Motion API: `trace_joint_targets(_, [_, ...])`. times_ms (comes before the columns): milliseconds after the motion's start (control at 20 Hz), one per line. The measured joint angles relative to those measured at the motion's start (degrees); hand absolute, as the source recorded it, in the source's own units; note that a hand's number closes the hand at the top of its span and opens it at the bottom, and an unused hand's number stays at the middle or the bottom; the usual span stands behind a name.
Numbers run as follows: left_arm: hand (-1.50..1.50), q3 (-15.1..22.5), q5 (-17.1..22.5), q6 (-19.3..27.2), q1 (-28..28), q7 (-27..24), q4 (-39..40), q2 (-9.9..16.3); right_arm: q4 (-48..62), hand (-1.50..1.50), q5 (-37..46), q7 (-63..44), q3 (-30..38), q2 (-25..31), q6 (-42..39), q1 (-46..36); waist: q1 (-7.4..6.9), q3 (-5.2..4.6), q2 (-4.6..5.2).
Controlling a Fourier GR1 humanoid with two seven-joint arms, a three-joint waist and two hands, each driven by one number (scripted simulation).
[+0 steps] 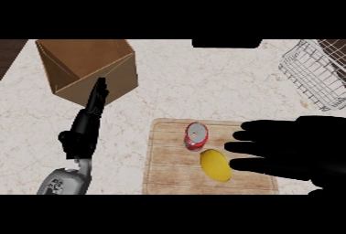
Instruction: Pick the lemon from the cutting board and place it in the tiered basket
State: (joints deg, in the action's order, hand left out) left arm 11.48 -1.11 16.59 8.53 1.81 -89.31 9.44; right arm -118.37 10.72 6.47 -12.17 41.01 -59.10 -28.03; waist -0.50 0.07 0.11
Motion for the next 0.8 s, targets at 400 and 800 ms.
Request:
trace_joint_targets(400, [0.00, -0.4, -1.2, -0.4, -0.1, -0.1, 0.2, -0.8, 2.1, -1.50, 12.8, 9.2, -5.3, 2.8, 7.7, 1.0, -0.08, 0.01, 0.05])
trace_joint_targets(800, [0.00, -1.1, -1.8, -0.9, 0.7, 0.4, 0.9, -1.5, 4.9, -1.50, 22.1, 19.2, -11.6, 4.7, 19.1, 1.2, -0.03, -0.01, 0.03])
